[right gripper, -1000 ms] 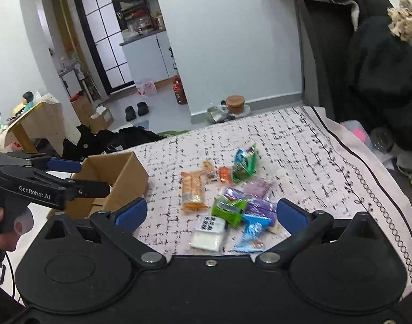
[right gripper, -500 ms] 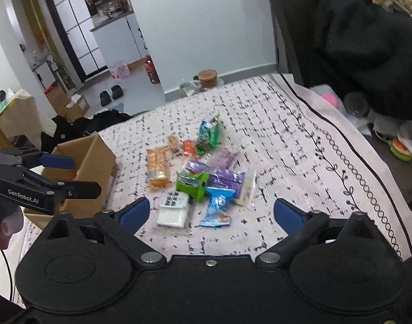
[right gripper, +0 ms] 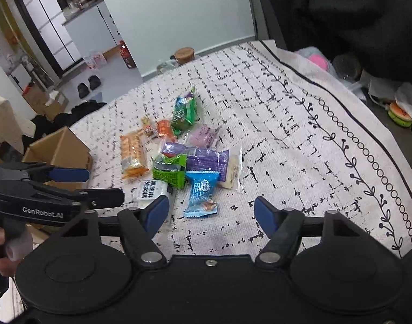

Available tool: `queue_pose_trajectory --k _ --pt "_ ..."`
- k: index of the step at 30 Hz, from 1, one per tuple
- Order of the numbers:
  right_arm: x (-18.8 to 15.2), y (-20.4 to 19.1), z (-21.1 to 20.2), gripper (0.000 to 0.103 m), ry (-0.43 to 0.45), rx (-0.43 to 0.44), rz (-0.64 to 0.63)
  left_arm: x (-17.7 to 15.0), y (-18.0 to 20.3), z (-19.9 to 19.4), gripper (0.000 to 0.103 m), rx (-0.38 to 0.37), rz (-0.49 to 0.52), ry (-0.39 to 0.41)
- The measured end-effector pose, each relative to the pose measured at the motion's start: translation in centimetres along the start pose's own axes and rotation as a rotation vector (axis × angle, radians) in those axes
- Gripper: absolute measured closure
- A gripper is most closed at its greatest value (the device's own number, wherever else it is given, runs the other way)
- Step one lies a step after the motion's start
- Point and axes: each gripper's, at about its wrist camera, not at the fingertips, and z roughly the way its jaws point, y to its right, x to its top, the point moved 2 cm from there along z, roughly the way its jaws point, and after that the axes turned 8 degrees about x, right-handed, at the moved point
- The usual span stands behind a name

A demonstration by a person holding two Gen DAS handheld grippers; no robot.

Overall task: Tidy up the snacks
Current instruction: 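Grasp the white packet with the left gripper while the right grasps the blue candy, then carry both snacks over the cardboard box and release them inside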

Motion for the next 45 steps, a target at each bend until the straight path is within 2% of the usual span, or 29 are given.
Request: queue_pose_trajectory --k 9,11,21,23,29,39,41,42,45 --pt "0.1 0.1 3.0 0.036 -0.046 -0.028 0.019 -0.2 1.5 3.6 0.025 0.013 0.01 -0.05" --pt "0.2 0.1 3.5 0.036 -0.052 -0.034 0.022 -0.2 1.5 4.4 0.031 0.017 -0.002 -0.069" --pt "1.0 0.7 5.9 0.049 -0.076 -0.089 0.063 0.2 1.7 6.9 0.037 0.051 -0.035 -0.103" --pt "1.1 0.9 6.2 0.049 -0.083 -0.09 0.069 0.3 1.8 7.1 0.051 0.038 -0.036 -0.106" --pt "1.1 0.8 6.9 0.05 -0.088 -0.067 0.082 0.1 1.5 6.4 0.056 0.085 -0.044 -0.087" --pt "1.3 -0.4 8.5 0.05 -0.085 -0.069 0.069 0.1 -0.3 4.2 0.058 0.131 -0.084 -0.049" --pt "1.2 -0.5 9.0 0.062 -0.099 -0.08 0.067 0.0 -0.7 4.1 0.058 0.135 -0.096 -0.048" --pt "1.1 -0.4 9.2 0.072 -0.106 -0.079 0.076 0.0 -0.7 4.0 0.058 0.137 -0.097 -0.046" --pt "1.1 -0.5 8.7 0.081 -0.095 -0.059 0.082 -0.1 -0.9 3.3 0.058 0.126 -0.094 -0.032"
